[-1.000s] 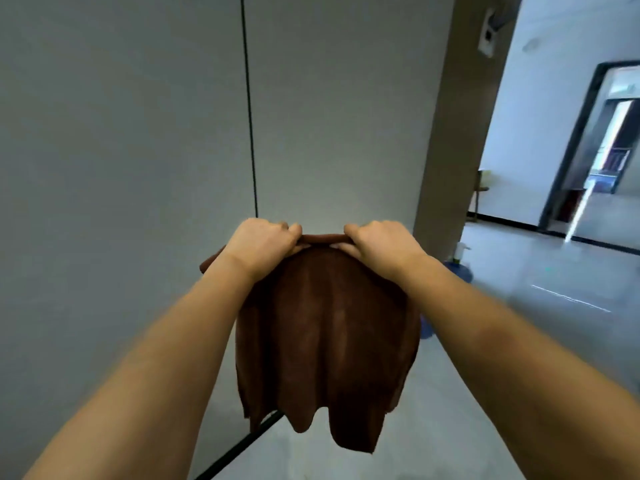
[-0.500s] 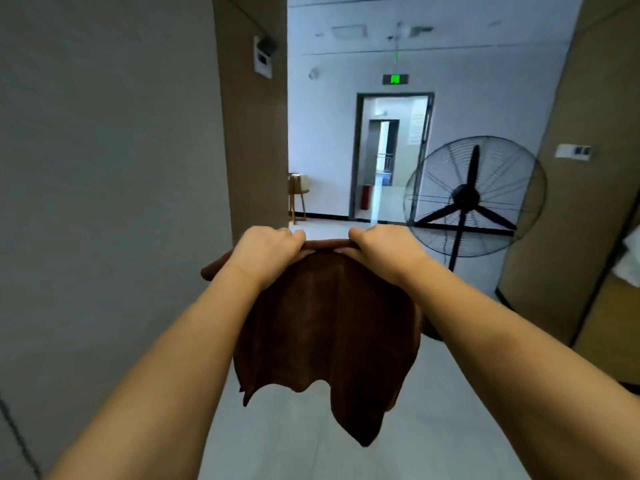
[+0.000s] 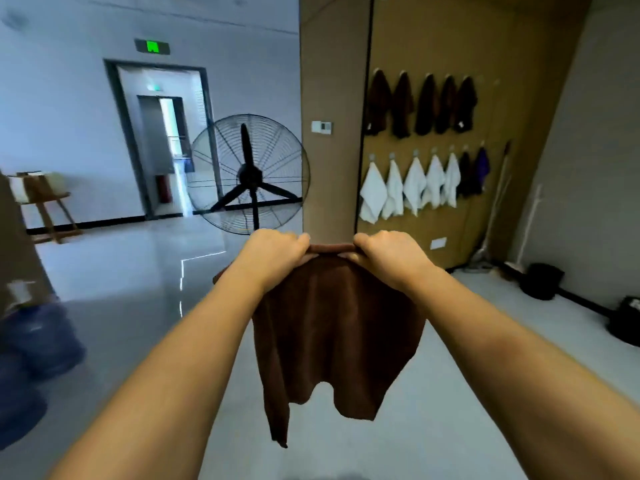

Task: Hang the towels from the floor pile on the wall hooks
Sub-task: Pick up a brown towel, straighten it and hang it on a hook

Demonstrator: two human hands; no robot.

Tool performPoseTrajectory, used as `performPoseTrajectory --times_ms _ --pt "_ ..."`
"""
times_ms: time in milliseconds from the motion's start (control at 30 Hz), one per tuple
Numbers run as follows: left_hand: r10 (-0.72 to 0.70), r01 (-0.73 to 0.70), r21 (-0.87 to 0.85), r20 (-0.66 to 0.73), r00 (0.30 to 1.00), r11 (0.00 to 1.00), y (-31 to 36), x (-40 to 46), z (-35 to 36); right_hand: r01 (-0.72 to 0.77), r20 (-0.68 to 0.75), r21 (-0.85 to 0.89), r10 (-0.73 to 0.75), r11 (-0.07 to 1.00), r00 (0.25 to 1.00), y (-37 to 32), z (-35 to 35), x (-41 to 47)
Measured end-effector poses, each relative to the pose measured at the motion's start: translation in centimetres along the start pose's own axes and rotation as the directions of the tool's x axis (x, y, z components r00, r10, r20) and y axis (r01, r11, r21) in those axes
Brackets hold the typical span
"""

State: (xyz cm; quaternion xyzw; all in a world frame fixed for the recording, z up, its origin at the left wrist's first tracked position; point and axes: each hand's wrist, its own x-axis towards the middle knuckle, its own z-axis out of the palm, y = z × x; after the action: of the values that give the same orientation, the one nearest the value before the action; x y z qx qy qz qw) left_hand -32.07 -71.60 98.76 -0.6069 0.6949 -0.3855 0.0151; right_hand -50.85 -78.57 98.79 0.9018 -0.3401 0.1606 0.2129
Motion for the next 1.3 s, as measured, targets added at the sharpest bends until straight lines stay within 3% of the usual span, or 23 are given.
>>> performPoseTrajectory --times_ms 100,200,300,433,633,767,1000,1100,1233,1300 --pt "0.070 -0.082 -0.084 -0.141 0.987 0.993 3.1 4.3 1.2 -0.092 0.040 -0.038 0.093 0.995 0.995 4.0 1.3 -1.8" --pt "0.137 -0.203 -0.154 -0.358 0.924 0.967 5.1 7.8 3.0 -0.161 0.060 -0.106 0.168 0.981 0.984 7.4 2.3 -2.4" --pt "0.159 -0.262 -0.180 -0.443 0.882 0.948 5.7 11.5 5.7 -0.210 0.091 -0.146 0.225 0.967 0.970 9.6 3.3 -1.7" --pt "0.184 -0.278 -0.160 -0.439 0.879 0.947 5.0 16.1 8.5 -0.251 0.107 -0.162 0.270 0.954 0.957 11.9 4.9 1.2" --pt "0.157 -0.198 -0.145 -0.253 0.955 0.969 2.0 23.6 11.9 -0.245 0.089 -0.203 0.267 0.948 0.960 15.5 6.2 8.4" --pt "0.190 -0.240 -0.123 -0.324 0.927 0.963 1.8 28.8 14.3 -0.301 0.060 -0.232 0.322 0.925 0.945 18.4 7.7 10.9" --pt "0.194 -0.371 -0.269 -0.514 0.836 0.889 5.2 36.7 18.3 -0.349 0.060 -0.274 0.379 0.896 0.924 25.3 11.5 12.0" --pt "0.204 -0.394 -0.233 -0.569 0.797 0.889 7.4 40.5 19.3 -0.356 0.092 -0.299 0.398 0.885 0.913 29.1 13.2 12.1" --pt "0.211 -0.400 -0.236 -0.562 0.800 0.886 11.4 46.7 20.3 -0.362 0.090 -0.322 0.409 0.875 0.908 35.8 15.6 12.2" --pt "0.246 -0.393 -0.230 -0.484 0.840 0.890 13.9 49.7 19.7 -0.372 0.093 -0.330 0.422 0.867 0.902 39.5 16.6 12.0"
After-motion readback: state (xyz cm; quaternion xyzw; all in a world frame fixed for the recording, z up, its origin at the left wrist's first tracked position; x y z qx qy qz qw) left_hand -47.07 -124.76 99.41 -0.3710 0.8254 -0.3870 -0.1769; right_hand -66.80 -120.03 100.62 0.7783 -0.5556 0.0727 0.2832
